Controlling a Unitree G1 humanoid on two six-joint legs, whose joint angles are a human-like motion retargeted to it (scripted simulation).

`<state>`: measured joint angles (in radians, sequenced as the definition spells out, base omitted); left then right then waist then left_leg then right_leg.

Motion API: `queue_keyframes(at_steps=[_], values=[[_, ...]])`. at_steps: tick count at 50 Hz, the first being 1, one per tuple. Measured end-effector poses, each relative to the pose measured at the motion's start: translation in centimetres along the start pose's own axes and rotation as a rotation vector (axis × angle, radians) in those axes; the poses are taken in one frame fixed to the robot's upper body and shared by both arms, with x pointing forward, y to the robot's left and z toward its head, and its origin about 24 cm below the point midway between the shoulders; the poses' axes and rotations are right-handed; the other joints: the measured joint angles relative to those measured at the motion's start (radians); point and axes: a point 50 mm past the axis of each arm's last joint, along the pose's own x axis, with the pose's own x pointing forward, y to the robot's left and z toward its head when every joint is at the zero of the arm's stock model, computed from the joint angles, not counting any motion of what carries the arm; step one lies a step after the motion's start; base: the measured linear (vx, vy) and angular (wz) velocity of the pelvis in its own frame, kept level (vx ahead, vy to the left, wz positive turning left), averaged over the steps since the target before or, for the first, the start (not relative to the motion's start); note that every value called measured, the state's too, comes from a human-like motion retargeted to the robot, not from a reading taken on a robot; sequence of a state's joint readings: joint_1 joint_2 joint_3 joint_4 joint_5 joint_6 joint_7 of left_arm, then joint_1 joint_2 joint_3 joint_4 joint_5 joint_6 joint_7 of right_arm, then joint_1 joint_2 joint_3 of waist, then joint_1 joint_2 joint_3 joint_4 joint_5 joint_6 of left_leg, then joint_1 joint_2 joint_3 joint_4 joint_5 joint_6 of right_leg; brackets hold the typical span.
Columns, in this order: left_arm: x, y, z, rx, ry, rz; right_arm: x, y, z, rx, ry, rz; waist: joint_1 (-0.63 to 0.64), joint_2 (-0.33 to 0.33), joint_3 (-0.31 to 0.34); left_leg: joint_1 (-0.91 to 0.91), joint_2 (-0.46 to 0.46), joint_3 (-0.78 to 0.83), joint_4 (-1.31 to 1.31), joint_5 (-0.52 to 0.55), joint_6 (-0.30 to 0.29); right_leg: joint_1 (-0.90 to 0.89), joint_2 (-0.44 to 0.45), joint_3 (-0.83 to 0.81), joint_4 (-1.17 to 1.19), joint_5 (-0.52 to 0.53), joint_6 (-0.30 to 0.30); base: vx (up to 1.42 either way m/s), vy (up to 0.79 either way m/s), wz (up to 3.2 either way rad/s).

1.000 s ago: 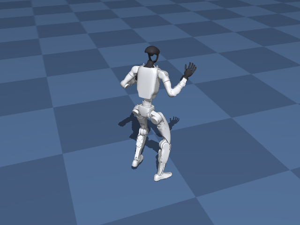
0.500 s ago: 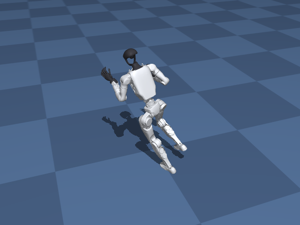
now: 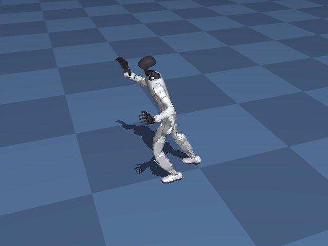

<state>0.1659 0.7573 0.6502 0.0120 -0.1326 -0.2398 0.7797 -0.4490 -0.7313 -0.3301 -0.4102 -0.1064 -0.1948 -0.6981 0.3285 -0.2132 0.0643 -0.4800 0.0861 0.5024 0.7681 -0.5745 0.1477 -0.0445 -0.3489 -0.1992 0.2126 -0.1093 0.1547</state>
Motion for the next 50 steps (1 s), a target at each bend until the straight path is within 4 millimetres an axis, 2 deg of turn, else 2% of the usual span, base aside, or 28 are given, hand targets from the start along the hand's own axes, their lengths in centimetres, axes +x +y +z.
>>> queue_keyframes(at_steps=[2,4,5,8,10,12,15,17,19,21,23,25,27,29,31,33,35,38,40,42,43,45,47,50], values=[[2.7,1.9,3.1,-0.034,-0.161,0.108,-3.6,2.4,0.2,0.094,0.109,0.142,0.022,0.009,-0.012,0.085,-0.033,0.041,-0.332,0.065,-0.034,0.053,0.012,0.022,-0.05,0.118,0.016,0.86,0.41,0.1],[4.4,2.4,6.8,-0.108,-0.323,0.159,-7.1,4.7,0.9,0.225,0.227,0.253,0.011,0.063,0.006,0.174,-0.038,0.066,-0.512,0.114,-0.069,0.105,0.045,0.011,0.001,0.137,0.002,0.85,0.43,0.66],[5.0,2.4,8.8,-0.147,-0.403,0.17,-8.7,5.7,1.4,0.289,0.28,0.303,-0.005,0.096,0.023,0.214,-0.034,0.072,-0.544,0.114,-0.079,0.12,0.058,-0.007,0.068,0.115,-0.014,0.82,0.42,1.22],[6.6,1.6,15.9,-0.236,-0.645,0.184,-12.1,7.0,1.9,0.359,0.398,0.467,-0.11,0.165,0.088,0.263,-0.035,-0.01,-0.403,-0.046,-0.032,0.023,0.021,-0.042,0.533,-0.075,-0.066,0.78,0.37,1.77],[7.1,1.6,20.8,-0.277,-0.793,0.223,-13.7,6.4,1.5,0.364,0.485,0.54,-0.21,0.178,0.13,0.258,-0.061,-0.092,-0.272,-0.156,-0.006,-0.085,0.008,0.006,0.82,-0.194,-0.072,0.78,0.27,2.28],[6.5,1.6,24.5,-0.325,-0.897,0.273,-14.5,4.5,0.7,0.336,0.571,0.55,-0.334,0.193,0.162,0.278,-0.088,-0.165,-0.223,-0.205,-0.035,-0.187,0.041,0.054,0.98,-0.273,-0.061,0.86,0.21,2.5],[4.2,-0.4,27.6,-0.426,-0.988,0.269,-13.9,0.4,-1.2,0.195,0.628,0.495,-0.525,0.251,0.194,0.394,-0.106,-0.277,-0.331,-0.161,-0.115,-0.307,0.097,0.049,1.01,-0.333,-0.057,0.98,0.15,2.35],[2.4,-2.8,28.3,-0.449,-1.028,0.179,-12.4,-2.7,-2.4,0.052,0.599,0.42,-0.643,0.304,0.198,0.48,-0.081,-0.348,-0.444,-0.055,-0.155,-0.361,0.135,-0.001,0.878,-0.337,-0.072,1.07,0.04,1.99],[0.5,-5.6,28.1,-0.436,-1.054,0.05,-10.3,-5.8,-3.3,-0.111,0.529,0.316,-0.739,0.348,0.189,0.545,-0.05,-0.409,-0.532,0.096,-0.181,-0.383,0.169,-0.063,0.644,-0.307,-0.089,1.12,-0.09,1.72],[-1.6,-8.5,27.1,-0.422,-1.049,-0.099,-8.0,-8.6,-3.6,-0.257,0.435,0.199,-0.807,0.36,0.172,0.602,-0.04,-0.462,-0.592,0.266,-0.189,-0.368,0.188,-0.126,0.348,-0.26,-0.094,1.18,-0.21,1.43],[-4.2,-11.3,25.5,-0.434,-1.005,-0.253,-5.7,-10.5,-3.2,-0.359,0.322,0.085,-0.844,0.331,0.158,0.666,-0.057,-0.511,-0.614,0.407,-0.175,-0.325,0.199,-0.144,0.088,-0.224,-0.079,1.23,-0.32,1.09],[-7.1,-13.5,23.6,-0.456,-0.938,-0.396,-3.2,-11.3,-2.1,-0.402,0.175,-0.015,-0.836,0.265,0.156,0.708,-0.093,-0.532,-0.52,0.45,-0.132,-0.273,0.206,-0.059,-0.028,-0.18,-0.081,1.22,-0.38,0.45],[-9.1,-14.8,21.4,-0.424,-0.872,-0.505,-0.2,-10.5,-0.4,-0.356,-0.002,-0.087,-0.786,0.197,0.159,0.629,-0.11,-0.484,-0.196,0.353,-0.08,-0.24,0.206,0.052,0.039,-0.177,-0.125,1.14,-0.39,-0.25],[-9.7,-15.2,18.6,-0.318,-0.799,-0.557,2.8,-8.9,1.5,-0.263,-0.162,-0.142,-0.714,0.171,0.168,0.479,-0.066,-0.426,0.182,0.224,-0.041,-0.237,0.224,0.091,0.178,-0.267,-0.165,1.08,-0.37,-0.62],[-9.5,-14.6,15.0,-0.194,-0.686,-0.592,4.7,-7.1,3.1,-0.155,-0.268,-0.177,-0.625,0.151,0.168,0.326,-0.033,-0.4,0.452,0.133,-0.006,-0.225,0.243,0.111,0.267,-0.357,-0.17,1.09,-0.33,-0.87],[-9.0,-13.0,11.0,-0.094,-0.541,-0.607,5.4,-5.2,4.1,-0.059,-0.321,-0.186,-0.517,0.114,0.143,0.18,-0.039,-0.375,0.574,0.092,0.017,-0.191,0.249,0.147,0.267,-0.384,-0.148,1.15,-0.29,-1.19],[-8.0,-10.2,7.4,0.002,-0.412,-0.573,4.9,-3.5,4.6,-0.007,-0.329,-0.162,-0.386,0.05,0.099,0.063,-0.07,-0.326,0.538,0.091,0.025,-0.138,0.233,0.203,0.202,-0.338,-0.109,1.22,-0.23,-1.51],[-5.7,-4.9,3.4,0.175,-0.301,-0.425,2.1,-1.2,4.2,0.037,-0.25,-0.058,-0.19,-0.058,0.042,-0.005,-0.095,-0.205,0.205,0.144,0.015,-0.045,0.183,0.299,0.052,-0.136,-0.027,1.29,-0.11,-1.69],[-4.4,-1.4,1.8,0.222,-0.236,-0.31,-0.7,0.8,3.4,0.13,-0.119,0.038,-0.085,-0.101,0.027,0.035,-0.092,-0.11,-0.14,0.202,-0.016,0.032,0.162,0.352,-0.055,0.035,0.032,1.34,0.06,-1.69],[-3.6,1.2,1.3,0.128,-0.156,-0.2,-4.2,3.1,2.5,0.288,0.08,0.139,-0.015,-0.074,0.037,0.134,-0.073,-0.05,-0.48,0.227,-0.093,0.14,0.184,0.385,-0.125,0.146,0.065,1.38,0.22,-1.53],[-3.3,2.2,1.3,0.049,-0.122,-0.149,-6.1,4.2,2.2,0.372,0.183,0.189,0.003,-0.041,0.05,0.187,-0.058,-0.044,-0.596,0.221,-0.134,0.205,0.204,0.389,-0.134,0.166,0.064,1.38,0.32,-1.1],[-2.5,3.3,1.9,-0.095,-0.103,-0.061,-9.8,6.2,2.0,0.482,0.35,0.298,0.007,0.045,0.079,0.267,-0.014,-0.085,-0.687,0.225,-0.172,0.291,0.247,0.34,-0.037,0.121,0.02,1.34,0.37,-0.49],[-0.6,2.8,3.8,-0.17,-0.187,0.018,-13.1,7.6,2.2,0.476,0.438,0.447,-0.025,0.114,0.107,0.313,0.026,-0.156,-0.606,0.218,-0.121,0.241,0.251,0.214,0.3,-0.001,-0.048,1.22,0.35,0.34],[3.8,1.8,9.5,-0.219,-0.414,0.196,-16.8,7.0,1.8,0.391,0.522,0.659,-0.121,0.11,0.162,0.278,-0.003,-0.224,-0.313,0.023,-0.006,0.045,0.132,0.104,0.849,-0.169,-0.122,1.1,0.26,1.13]])
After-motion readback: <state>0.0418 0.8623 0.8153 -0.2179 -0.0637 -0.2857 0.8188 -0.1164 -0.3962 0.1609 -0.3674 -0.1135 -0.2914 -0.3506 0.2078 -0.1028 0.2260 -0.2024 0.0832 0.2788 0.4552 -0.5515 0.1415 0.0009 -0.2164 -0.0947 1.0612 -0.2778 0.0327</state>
